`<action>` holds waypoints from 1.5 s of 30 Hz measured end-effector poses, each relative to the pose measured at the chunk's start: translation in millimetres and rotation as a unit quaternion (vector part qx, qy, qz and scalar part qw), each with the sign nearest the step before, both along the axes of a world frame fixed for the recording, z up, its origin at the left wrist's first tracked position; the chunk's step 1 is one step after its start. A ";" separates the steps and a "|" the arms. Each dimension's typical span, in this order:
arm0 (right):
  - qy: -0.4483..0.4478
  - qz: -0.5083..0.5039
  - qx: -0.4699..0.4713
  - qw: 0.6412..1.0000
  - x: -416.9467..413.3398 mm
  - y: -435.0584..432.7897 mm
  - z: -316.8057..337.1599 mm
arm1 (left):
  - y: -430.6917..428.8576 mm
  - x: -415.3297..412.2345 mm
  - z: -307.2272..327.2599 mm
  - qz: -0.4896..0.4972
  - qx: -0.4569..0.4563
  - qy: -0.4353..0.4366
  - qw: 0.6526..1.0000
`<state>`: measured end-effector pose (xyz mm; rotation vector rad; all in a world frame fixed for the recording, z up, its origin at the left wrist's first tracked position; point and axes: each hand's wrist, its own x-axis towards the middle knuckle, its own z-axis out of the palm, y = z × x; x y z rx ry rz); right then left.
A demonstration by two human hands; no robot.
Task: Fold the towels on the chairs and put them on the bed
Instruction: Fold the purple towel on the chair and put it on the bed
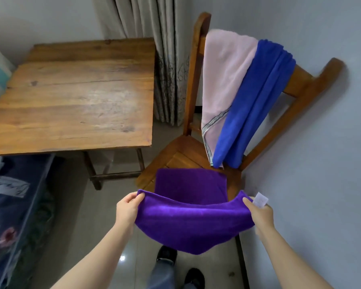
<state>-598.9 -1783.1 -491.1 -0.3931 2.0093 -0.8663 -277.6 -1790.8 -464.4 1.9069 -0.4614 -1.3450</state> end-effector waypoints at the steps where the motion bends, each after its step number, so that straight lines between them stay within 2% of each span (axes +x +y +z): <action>1: -0.004 -0.010 0.004 1.000 -0.7 -7.2 -13.6 | -13.0 -1.9 -11.6 -0.002 -0.001 -0.002 1.000; 7: 0.021 -0.092 0.001 0.995 -3.7 -47.5 -85.1 | -81.8 -3.6 -83.6 0.023 0.009 -0.024 0.999; 14: 0.092 -0.058 -0.040 0.993 0.0 -105.9 -151.3 | -145.2 -2.6 -153.9 0.063 0.035 -0.015 0.997; 18: 0.099 -0.070 -0.038 0.992 10.8 -129.0 -181.1 | -160.8 -6.8 -183.1 0.062 0.056 -0.057 0.995; 21: 0.090 -0.076 -0.018 0.993 20.0 -137.5 -198.3 | -161.9 -12.4 -201.8 0.032 0.066 -0.121 0.990; 23: 0.090 -0.078 0.000 0.993 24.0 -143.1 -207.1 | -163.2 -16.5 -207.5 0.006 0.074 -0.162 0.984; 26: 0.138 -0.068 0.037 0.987 26.4 -150.3 -216.2 | -164.3 -22.1 -206.4 -0.042 0.076 -0.206 0.975; 30: 0.213 -0.001 0.105 0.971 24.0 -153.9 -223.2 | -165.9 -23.0 -205.4 -0.085 0.076 -0.230 0.966; 34: 0.247 0.051 0.148 0.956 22.1 -156.9 -222.5 | -172.2 -23.4 -209.5 -0.117 0.077 -0.210 0.968; 39: 0.237 0.068 0.163 0.955 20.4 -161.1 -224.6 | -176.0 -20.6 -218.0 -0.150 0.089 -0.213 0.961; 41: 0.224 0.066 0.163 0.959 20.4 -161.1 -225.7 | -177.3 -21.5 -219.9 -0.169 0.090 -0.188 0.963; 45: 0.187 0.033 0.137 0.972 21.7 -160.2 -223.2 | -176.0 -27.7 -222.6 -0.194 0.102 -0.171 0.961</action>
